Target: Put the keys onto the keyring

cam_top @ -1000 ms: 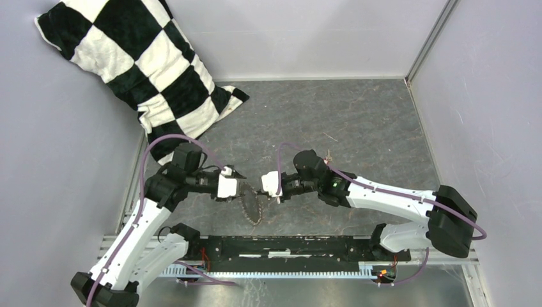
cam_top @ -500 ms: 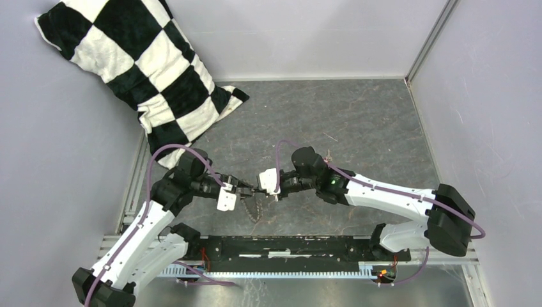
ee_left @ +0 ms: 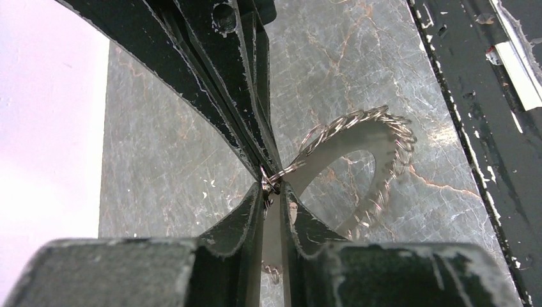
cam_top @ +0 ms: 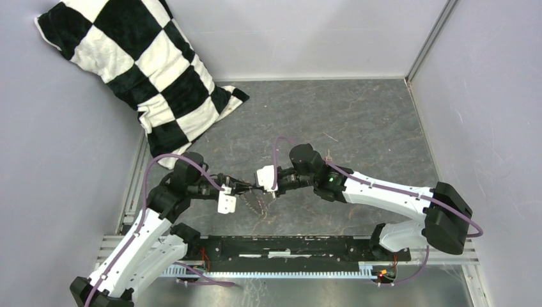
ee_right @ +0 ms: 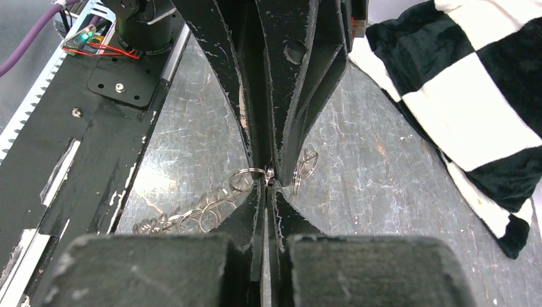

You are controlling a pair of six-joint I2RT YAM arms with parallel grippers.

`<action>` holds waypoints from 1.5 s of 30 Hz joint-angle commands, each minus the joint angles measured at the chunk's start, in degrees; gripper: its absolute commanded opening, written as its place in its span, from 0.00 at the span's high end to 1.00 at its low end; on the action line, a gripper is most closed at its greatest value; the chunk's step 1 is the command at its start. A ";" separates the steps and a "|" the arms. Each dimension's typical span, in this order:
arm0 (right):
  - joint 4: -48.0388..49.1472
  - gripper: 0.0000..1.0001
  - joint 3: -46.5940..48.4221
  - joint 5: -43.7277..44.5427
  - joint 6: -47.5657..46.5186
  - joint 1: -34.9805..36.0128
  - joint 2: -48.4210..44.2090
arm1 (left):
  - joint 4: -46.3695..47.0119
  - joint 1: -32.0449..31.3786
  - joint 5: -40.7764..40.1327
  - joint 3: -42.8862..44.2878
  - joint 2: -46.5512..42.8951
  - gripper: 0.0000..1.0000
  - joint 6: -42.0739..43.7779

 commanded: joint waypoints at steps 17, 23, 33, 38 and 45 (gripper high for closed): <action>0.64 1.00 3.30 -2.61 -0.45 0.58 0.43 | -0.72 0.11 -3.78 3.31 -2.01 0.77 -5.01; 0.09 1.00 4.00 -2.62 -0.78 0.54 0.73 | -3.55 0.04 -1.06 4.09 -1.12 0.67 -4.48; -0.48 1.00 4.89 -2.64 -0.96 0.54 1.31 | -3.69 0.07 -0.34 4.98 0.20 0.76 -4.74; -1.05 1.00 4.79 -2.44 -1.33 0.52 0.95 | -8.09 0.07 -0.19 4.82 0.72 0.76 -0.72; -0.54 1.00 5.06 -3.18 -0.72 0.59 1.43 | -4.43 -0.02 0.52 5.15 1.16 0.77 -3.07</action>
